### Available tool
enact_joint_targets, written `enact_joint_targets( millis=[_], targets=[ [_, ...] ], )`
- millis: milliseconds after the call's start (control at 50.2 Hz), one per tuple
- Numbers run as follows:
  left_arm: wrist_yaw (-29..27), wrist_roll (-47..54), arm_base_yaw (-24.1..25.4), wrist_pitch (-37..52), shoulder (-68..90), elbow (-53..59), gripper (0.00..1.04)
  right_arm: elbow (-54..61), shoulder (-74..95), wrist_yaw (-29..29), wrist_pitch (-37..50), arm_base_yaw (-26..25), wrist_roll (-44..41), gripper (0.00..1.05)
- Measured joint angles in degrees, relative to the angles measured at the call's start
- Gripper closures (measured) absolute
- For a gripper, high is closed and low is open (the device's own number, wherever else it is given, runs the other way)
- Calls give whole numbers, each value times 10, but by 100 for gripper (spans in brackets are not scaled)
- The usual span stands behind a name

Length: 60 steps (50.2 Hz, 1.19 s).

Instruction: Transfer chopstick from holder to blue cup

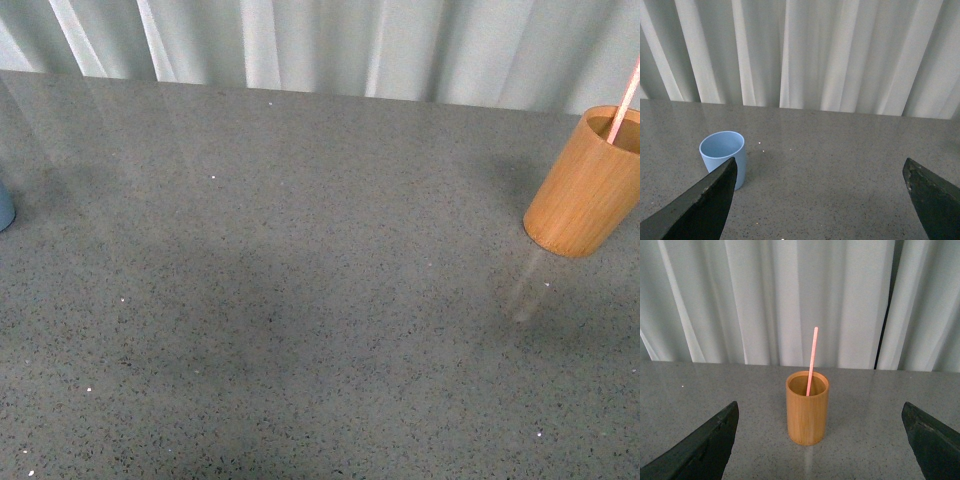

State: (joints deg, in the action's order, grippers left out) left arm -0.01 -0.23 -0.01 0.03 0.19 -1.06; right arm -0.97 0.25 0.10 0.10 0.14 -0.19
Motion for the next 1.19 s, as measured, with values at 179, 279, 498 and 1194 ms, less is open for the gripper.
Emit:
enact_joint_targets(
  millis=[179, 279, 498, 1194],
  targets=[
    [0, 0, 0, 0, 0, 0, 7, 0, 0, 0, 0, 0, 0, 10],
    [0, 0, 0, 0, 0, 0, 7, 0, 0, 0, 0, 0, 0, 10],
    [0, 0, 0, 0, 0, 0, 7, 0, 0, 0, 0, 0, 0, 10],
    [0, 0, 0, 0, 0, 0, 7, 0, 0, 0, 0, 0, 0, 10]
  ],
)
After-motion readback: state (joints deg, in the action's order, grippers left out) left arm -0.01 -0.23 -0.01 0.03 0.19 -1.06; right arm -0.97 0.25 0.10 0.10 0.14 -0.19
